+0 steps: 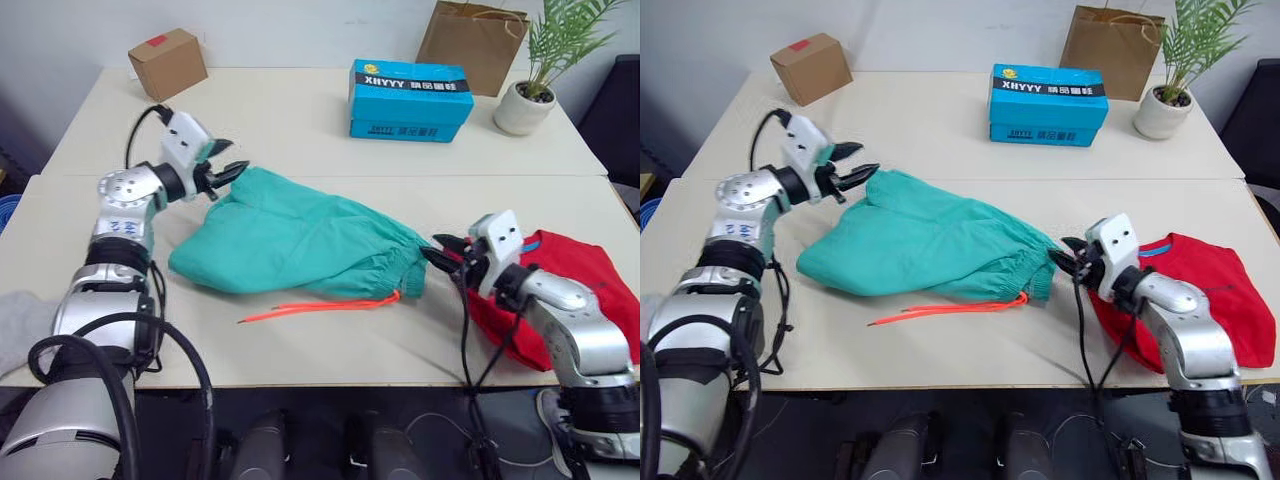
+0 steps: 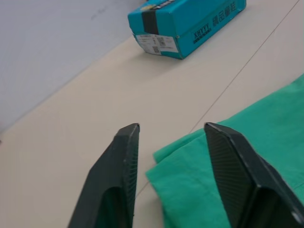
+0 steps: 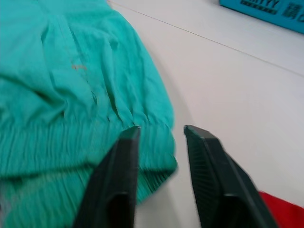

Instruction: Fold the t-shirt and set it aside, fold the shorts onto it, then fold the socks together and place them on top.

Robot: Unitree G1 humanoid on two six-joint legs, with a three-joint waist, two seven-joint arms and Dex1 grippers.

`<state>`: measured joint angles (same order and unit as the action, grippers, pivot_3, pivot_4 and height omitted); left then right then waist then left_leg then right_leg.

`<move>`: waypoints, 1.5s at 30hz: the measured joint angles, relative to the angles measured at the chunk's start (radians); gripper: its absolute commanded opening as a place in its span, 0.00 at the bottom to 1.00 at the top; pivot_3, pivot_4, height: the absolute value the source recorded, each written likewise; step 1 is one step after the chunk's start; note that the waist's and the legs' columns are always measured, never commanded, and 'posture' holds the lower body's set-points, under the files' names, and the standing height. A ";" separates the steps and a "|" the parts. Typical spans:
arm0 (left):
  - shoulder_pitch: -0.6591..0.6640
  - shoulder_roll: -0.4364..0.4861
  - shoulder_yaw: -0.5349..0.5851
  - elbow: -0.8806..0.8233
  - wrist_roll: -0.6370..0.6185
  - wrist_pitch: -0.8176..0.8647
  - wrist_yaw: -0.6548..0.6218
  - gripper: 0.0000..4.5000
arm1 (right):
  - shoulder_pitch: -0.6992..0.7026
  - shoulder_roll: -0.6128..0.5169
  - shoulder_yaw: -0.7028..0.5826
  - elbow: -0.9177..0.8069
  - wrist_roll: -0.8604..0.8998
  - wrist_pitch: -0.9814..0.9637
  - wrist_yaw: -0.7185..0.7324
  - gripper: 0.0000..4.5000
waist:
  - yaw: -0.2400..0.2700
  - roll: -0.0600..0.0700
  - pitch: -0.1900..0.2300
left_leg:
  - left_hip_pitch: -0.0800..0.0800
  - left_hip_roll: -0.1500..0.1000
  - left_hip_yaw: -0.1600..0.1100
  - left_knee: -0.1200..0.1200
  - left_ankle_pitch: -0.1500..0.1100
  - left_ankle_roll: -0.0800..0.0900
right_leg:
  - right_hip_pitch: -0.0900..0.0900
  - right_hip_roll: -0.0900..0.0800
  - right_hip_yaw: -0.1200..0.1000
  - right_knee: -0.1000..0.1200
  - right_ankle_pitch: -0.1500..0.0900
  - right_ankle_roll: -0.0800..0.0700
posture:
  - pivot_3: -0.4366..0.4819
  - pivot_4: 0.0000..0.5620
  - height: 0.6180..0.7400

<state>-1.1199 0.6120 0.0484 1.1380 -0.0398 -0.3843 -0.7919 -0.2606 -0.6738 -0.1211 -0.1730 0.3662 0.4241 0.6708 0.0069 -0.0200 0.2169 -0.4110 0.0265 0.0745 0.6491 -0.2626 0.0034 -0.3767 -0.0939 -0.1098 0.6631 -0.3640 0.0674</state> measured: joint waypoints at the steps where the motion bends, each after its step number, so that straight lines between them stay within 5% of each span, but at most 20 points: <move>1: 0.044 0.015 0.018 -0.078 -0.021 0.007 -0.021 0.77 | 0.008 -0.018 -0.010 -0.025 -0.004 -0.018 0.016 0.66 | -0.004 0.000 0.000 | 0.000 0.000 0.000 0.000 0.000 0.000 | 0.000 0.000 0.000 0.000 0.000 0.000 | 0.48 0.27 1.00; 5: 0.381 0.099 0.050 -0.630 -0.235 0.181 -0.259 1.00 | 0.052 -0.061 0.010 -0.162 0.031 -0.110 0.167 0.97 | -0.026 0.001 -0.001 | 0.005 0.002 0.001 -0.004 -0.001 -0.002 | 0.003 0.001 0.003 0.001 0.000 0.000 | 0.48 0.27 1.00; 9: 0.743 0.226 0.048 -0.975 -0.315 0.352 -0.393 1.00 | 0.094 -0.039 0.126 -0.216 0.042 -0.102 0.244 0.99 | -0.039 0.000 -0.001 | 0.006 0.004 0.000 -0.001 -0.001 -0.003 | 0.003 0.002 0.004 -0.001 -0.001 -0.001 | 0.48 0.27 1.00; 13: 0.884 0.263 0.056 -1.027 -0.258 0.318 -0.381 1.00 | 0.076 0.096 0.209 -0.201 -0.024 -0.020 0.088 0.99 | -0.023 0.001 -0.001 | 0.006 0.002 -0.001 -0.001 0.001 0.000 | 0.003 -0.001 0.004 0.000 0.001 -0.004 | 0.48 0.27 1.00; 19: 0.928 0.208 0.044 -0.964 -0.133 0.179 -0.263 1.00 | 0.047 0.062 0.356 -0.086 -0.271 -0.187 0.073 0.99 | -0.002 -0.001 -0.003 | 0.006 0.000 0.000 -0.001 0.000 0.003 | 0.003 -0.003 0.005 -0.001 0.002 -0.002 | 0.48 0.27 1.00; 25: 0.777 0.144 -0.020 -0.809 -0.005 0.023 -0.128 1.00 | -0.021 0.065 0.351 0.041 -0.339 -0.310 0.073 0.62 | 0.008 0.003 -0.008 | 0.007 0.000 0.000 0.000 0.001 0.002 | 0.004 -0.002 0.003 0.003 0.003 -0.002 | 0.48 0.27 1.00; 28: 0.701 0.137 -0.056 -0.717 0.046 -0.045 -0.081 0.87 | -0.033 0.068 0.351 0.072 -0.352 -0.341 0.074 0.38 | 0.011 0.003 -0.009 | 0.008 0.000 0.001 0.000 0.001 0.002 | 0.004 -0.002 0.003 0.004 0.003 -0.002 | 0.48 0.27 1.00; 33: 0.543 0.134 -0.108 -0.501 0.136 -0.117 -0.025 0.51 | -0.047 0.073 0.352 0.096 -0.372 -0.373 0.081 0.00 | 0.010 0.003 -0.010 | 0.008 0.000 0.002 0.001 0.001 0.001 | 0.003 -0.002 0.004 0.006 0.003 -0.002 | 0.48 0.27 1.00; 37: 0.495 0.137 -0.124 -0.429 0.115 -0.082 -0.124 0.23 | -0.067 0.081 0.359 0.121 -0.384 -0.398 0.103 0.00 | 0.002 0.004 -0.010 | 0.009 0.000 0.003 0.001 0.002 0.001 | 0.002 -0.002 0.004 0.007 0.003 -0.002 | 0.48 0.27 1.00; 40: 0.593 0.198 -0.103 -0.549 0.046 0.019 -0.227 0.01 | -0.118 0.093 0.382 0.162 -0.386 -0.420 0.135 0.00 | -0.026 0.004 -0.012 | 0.010 0.002 0.004 0.000 0.002 0.000 | 0.002 -0.001 0.006 0.008 0.003 -0.003 | 0.48 0.27 1.00; 45: 0.929 0.283 0.017 -0.927 -0.089 0.205 -0.259 0.00 | -0.155 0.053 0.383 0.235 -0.356 -0.522 0.249 0.00 | -0.049 0.008 -0.014 | 0.011 0.004 0.005 -0.005 -0.001 -0.002 | 0.003 0.000 0.007 0.006 0.002 -0.003 | 0.48 0.27 1.00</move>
<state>-0.1905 0.8954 0.0656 0.2108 -0.1287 -0.1797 -1.0505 -0.4152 -0.6211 0.2614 0.0622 0.0101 -0.0978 0.9195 -0.0425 -0.0122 0.2034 -0.4001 0.0307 0.0796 0.6446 -0.2632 0.0019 -0.3741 -0.0941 -0.1028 0.6695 -0.3619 0.0644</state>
